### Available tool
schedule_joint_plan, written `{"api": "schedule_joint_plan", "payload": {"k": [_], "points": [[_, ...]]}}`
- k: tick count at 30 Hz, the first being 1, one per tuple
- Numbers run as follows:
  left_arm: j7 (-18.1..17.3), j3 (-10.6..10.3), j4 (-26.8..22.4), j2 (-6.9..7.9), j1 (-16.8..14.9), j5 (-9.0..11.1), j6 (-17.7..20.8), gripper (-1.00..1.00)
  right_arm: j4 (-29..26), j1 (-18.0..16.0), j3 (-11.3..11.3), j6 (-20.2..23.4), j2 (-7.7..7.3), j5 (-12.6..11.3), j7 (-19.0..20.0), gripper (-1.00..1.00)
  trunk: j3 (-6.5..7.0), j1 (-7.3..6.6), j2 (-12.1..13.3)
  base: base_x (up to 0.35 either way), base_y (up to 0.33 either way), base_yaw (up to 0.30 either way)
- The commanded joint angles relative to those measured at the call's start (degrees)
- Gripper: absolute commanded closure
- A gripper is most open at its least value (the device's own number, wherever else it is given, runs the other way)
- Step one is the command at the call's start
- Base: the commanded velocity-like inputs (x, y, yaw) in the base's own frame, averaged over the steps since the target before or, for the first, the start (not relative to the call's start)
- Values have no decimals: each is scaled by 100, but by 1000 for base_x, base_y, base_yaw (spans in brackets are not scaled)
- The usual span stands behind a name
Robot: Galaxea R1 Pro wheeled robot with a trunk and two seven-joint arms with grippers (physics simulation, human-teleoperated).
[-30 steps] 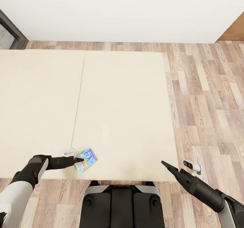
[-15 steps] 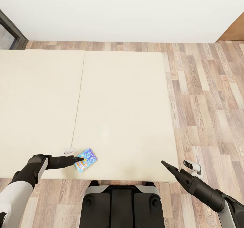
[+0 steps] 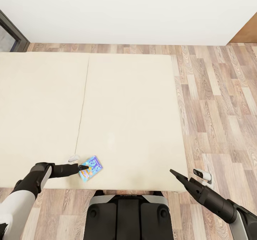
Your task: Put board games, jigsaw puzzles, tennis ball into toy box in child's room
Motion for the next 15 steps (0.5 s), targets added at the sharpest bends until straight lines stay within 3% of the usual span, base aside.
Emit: {"api": "schedule_joint_plan", "payload": {"k": [1, 15], "points": [[-43, 33, -6, -10, -5, -49, 37, -100, -1, -2, -1, 49, -1, -17, 6, -100, -6, 3, -9, 0, 0, 0], [-9, 26, -287, -184, -11, -59, 68, -100, -1, -2, -6, 49, -1, -17, 9, -100, -6, 3, -9, 0, 0, 0]]}}
